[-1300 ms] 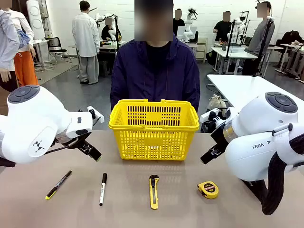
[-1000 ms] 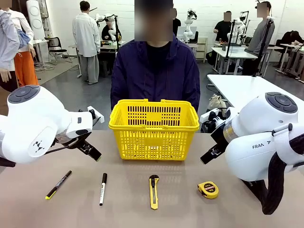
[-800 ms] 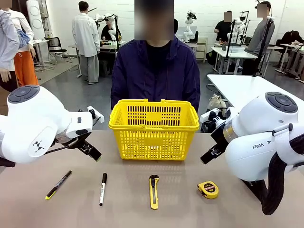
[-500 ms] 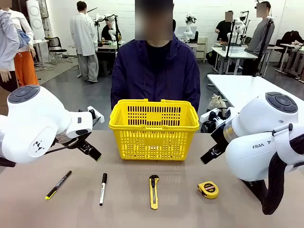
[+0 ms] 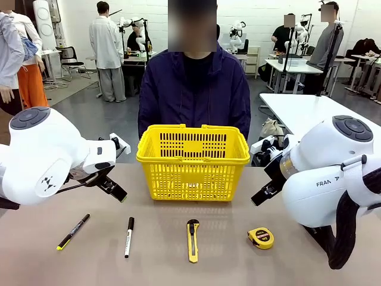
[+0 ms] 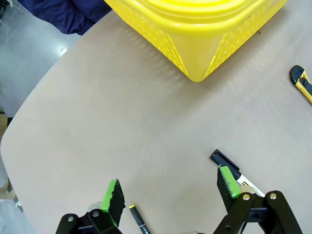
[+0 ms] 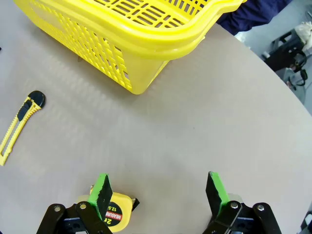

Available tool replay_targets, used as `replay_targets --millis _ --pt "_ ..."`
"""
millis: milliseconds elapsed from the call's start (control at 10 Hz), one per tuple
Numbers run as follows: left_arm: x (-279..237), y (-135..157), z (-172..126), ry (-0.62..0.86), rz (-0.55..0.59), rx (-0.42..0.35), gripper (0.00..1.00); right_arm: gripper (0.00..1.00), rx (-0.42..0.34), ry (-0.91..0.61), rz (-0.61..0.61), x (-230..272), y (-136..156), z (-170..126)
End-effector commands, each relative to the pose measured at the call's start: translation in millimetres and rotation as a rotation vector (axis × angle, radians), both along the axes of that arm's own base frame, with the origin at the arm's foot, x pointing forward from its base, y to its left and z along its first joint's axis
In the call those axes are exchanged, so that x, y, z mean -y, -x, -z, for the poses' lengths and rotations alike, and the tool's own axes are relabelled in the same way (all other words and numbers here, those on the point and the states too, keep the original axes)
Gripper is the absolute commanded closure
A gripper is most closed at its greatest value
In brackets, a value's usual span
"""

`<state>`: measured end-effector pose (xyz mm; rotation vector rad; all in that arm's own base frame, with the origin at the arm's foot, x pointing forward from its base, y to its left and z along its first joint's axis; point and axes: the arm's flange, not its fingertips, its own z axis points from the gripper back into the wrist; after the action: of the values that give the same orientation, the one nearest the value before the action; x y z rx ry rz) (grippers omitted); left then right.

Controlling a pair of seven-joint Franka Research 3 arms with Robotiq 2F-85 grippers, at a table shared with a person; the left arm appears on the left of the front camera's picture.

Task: Place the items the person wants into the basket.
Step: Pick up the item the person points to and place it in the Market Basket.

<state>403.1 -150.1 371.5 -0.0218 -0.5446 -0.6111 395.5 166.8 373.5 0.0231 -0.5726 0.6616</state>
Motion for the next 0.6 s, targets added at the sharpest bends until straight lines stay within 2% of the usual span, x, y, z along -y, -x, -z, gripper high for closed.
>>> replay_targets --millis 0,100,200,300,400,500 --pt "-0.1 0.0 0.0 0.000 0.000 0.000 0.00 0.00 0.000 0.000 0.000 0.0 0.0 0.0" --pt "0.0 0.0 0.0 0.000 0.000 0.000 0.00 0.00 0.000 0.000 0.000 0.0 0.0 0.0" --pt "5.0 31.8 -30.7 -0.048 0.064 0.051 0.00 0.00 0.000 0.000 0.000 0.0 0.0 0.0" --pt "3.1 62.3 -79.5 -0.051 0.056 0.104 0.00 0.00 0.041 0.007 -0.003 2.5 37.1 -28.6" --pt "-5.6 80.1 -117.1 -0.043 0.017 0.109 0.00 0.00 0.060 -0.007 0.014 8.9 65.0 -56.7" --pt "-15.2 91.6 -144.9 -0.042 -0.006 0.090 0.00 0.00 0.031 -0.002 0.040 22.1 81.6 -81.3"
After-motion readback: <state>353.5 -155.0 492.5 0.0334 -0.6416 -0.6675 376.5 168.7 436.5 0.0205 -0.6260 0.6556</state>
